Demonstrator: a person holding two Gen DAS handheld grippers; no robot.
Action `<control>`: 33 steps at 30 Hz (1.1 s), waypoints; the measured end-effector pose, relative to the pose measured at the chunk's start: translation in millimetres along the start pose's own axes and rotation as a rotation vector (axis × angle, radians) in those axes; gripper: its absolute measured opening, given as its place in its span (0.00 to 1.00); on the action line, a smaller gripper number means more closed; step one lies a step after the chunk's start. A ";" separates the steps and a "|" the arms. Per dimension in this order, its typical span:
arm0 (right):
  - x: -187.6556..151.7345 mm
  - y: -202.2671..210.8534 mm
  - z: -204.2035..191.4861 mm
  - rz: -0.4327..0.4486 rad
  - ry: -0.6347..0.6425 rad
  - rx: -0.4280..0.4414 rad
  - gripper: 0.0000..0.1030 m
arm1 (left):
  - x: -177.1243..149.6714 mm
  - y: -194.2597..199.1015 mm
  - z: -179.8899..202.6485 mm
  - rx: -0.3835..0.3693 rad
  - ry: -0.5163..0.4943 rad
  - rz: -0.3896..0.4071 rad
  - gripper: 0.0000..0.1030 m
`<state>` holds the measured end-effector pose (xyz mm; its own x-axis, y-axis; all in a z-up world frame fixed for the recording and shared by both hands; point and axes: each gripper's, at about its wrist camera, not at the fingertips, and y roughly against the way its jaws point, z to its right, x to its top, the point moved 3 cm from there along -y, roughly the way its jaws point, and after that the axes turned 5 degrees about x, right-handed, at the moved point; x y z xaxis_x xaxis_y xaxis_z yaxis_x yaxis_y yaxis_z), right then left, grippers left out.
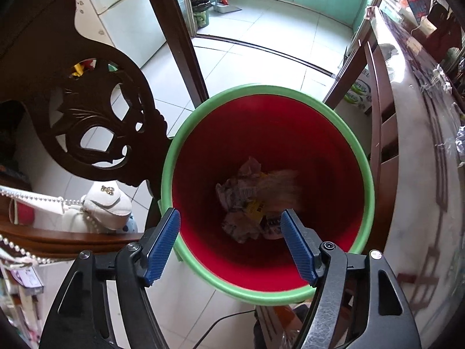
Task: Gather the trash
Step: 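Open both tools to drop the snack packet and brown paper into the bucket, then grasp the clear plastic bottle with the right tool while the left tool moves to the table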
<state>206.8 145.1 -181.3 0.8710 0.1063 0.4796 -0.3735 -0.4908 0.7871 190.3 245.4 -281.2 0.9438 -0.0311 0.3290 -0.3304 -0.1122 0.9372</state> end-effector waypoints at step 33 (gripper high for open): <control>-88.2 100.9 95.8 0.055 -0.175 -0.216 0.51 | -22.1 98.9 88.6 -0.196 -0.122 0.091 0.77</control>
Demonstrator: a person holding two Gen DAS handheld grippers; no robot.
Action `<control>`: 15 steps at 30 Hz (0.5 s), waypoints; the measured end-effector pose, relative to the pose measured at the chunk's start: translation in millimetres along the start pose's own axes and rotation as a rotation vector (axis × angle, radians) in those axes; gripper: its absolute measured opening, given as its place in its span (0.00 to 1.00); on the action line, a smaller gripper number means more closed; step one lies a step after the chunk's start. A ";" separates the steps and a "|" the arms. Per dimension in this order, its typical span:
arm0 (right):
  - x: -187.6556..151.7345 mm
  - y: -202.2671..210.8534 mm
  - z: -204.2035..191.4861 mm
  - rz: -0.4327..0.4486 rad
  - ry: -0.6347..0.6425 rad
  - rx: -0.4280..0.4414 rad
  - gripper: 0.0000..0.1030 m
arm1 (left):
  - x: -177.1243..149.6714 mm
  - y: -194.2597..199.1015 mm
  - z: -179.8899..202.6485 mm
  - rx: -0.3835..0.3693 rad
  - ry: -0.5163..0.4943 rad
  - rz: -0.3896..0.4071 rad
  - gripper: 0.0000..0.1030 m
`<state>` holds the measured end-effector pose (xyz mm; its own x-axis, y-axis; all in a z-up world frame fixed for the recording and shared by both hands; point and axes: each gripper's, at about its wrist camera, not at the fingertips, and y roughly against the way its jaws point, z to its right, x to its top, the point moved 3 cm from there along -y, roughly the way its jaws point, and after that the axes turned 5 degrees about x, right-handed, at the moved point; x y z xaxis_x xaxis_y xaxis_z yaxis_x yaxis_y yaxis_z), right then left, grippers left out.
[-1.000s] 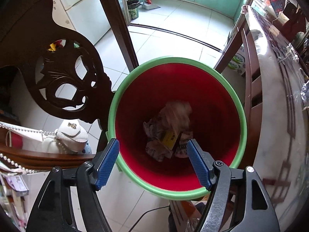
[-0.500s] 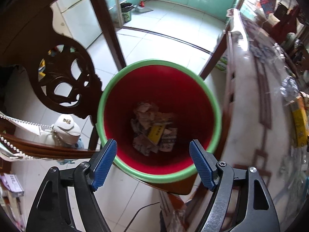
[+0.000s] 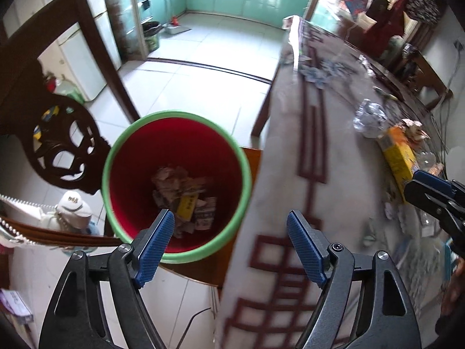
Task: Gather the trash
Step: 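Grasp the clear plastic bottle with the right tool while the left tool moves to the table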
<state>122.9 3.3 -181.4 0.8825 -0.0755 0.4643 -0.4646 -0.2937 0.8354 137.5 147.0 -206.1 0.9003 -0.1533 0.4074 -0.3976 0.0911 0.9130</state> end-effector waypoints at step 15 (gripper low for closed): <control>-68.6 79.1 172.0 0.033 -0.332 -0.246 0.51 | 1.3 23.8 74.0 -0.026 -0.091 0.058 0.77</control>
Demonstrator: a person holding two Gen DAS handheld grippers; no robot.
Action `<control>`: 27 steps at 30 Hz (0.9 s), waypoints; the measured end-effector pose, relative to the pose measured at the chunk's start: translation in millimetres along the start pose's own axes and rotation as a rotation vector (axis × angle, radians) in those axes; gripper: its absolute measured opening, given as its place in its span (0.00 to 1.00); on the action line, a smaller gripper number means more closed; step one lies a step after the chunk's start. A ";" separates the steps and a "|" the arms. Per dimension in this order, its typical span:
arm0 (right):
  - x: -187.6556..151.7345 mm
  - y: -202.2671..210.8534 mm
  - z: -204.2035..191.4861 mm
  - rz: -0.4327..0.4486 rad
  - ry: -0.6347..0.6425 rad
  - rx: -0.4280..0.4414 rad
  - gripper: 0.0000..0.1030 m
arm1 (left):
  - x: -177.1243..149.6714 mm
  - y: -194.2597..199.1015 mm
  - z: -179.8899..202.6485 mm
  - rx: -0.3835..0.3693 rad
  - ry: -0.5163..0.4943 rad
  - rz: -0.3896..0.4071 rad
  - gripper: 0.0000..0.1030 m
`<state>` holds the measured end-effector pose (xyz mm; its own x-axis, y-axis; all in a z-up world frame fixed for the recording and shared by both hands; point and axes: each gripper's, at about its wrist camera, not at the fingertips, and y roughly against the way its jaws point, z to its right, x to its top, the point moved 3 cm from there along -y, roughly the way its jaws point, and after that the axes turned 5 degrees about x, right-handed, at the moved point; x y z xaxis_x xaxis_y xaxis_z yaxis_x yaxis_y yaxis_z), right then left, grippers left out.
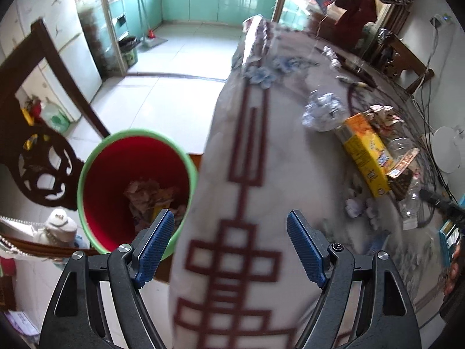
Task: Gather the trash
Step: 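Grasp the clear plastic bottle with the right tool while the left tool moves to the table, then grasp the brown Baisha cigarette pack with the left tool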
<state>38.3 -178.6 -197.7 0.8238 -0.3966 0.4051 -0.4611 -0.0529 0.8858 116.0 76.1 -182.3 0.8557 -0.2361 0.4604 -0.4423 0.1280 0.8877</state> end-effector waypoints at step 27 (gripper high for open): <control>24.8 -46.4 77.3 -0.068 0.074 0.064 0.36 | 18.0 3.0 207.9 -0.129 -0.302 0.034 0.77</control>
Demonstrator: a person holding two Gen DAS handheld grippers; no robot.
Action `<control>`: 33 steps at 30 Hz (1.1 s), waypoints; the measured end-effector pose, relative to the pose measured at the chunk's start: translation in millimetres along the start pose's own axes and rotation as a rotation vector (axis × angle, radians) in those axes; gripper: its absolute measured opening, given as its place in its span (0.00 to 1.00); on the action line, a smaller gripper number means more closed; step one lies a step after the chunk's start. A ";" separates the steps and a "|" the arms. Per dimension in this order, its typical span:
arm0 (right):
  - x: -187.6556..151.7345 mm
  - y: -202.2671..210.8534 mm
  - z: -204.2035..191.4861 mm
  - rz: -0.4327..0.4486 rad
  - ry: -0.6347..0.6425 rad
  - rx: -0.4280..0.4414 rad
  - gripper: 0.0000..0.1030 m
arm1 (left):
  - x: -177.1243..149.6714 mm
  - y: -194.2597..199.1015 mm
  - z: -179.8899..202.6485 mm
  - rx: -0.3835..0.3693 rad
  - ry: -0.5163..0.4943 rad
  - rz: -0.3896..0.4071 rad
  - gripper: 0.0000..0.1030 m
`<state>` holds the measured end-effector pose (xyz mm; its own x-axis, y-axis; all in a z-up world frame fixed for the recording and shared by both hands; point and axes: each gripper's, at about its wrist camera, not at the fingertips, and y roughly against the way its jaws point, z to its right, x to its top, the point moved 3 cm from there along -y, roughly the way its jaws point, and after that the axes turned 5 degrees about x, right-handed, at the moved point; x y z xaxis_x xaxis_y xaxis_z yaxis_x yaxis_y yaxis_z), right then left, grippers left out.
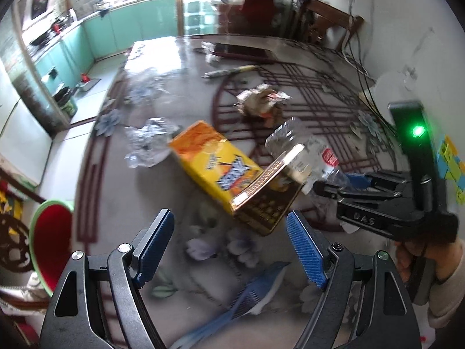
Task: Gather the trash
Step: 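Grasp the brown Baisha cigarette pack with the left tool, then carry the cigarette pack and plastic bottle over the red bucket with both tools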
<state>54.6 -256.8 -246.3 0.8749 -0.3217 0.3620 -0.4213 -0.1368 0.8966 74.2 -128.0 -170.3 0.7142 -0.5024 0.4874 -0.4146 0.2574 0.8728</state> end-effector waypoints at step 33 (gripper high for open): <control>-25.0 26.9 62.9 0.007 -0.143 -0.015 0.36 | -20.7 -71.7 75.4 -0.126 -0.175 -0.202 0.50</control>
<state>6.4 -311.3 -247.2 0.8282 -0.4533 0.3294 -0.4230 -0.1202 0.8981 46.6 -198.2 -244.8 0.6623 -0.6859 0.3017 -0.1934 0.2325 0.9532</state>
